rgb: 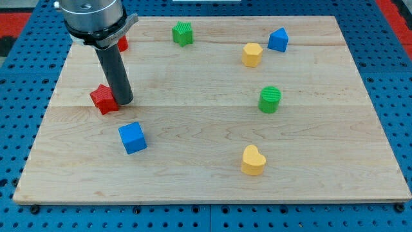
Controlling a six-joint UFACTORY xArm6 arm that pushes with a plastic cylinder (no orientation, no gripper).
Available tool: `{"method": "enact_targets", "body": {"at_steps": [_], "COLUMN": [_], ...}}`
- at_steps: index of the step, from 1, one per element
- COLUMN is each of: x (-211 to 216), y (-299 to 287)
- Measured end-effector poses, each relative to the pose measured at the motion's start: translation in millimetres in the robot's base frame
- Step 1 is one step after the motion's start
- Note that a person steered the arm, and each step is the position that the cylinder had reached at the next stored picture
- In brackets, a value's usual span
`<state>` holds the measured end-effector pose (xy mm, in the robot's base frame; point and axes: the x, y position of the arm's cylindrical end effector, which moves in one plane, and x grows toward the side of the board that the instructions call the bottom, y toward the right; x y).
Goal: Slide the red star towards the red circle
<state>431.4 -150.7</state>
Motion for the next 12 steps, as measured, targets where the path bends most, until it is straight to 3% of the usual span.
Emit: {"method": "enact_targets", "body": {"at_steps": [2,4,9,12], "x": [47,51,-19,-31], "y": [0,-17,-33,-45]}}
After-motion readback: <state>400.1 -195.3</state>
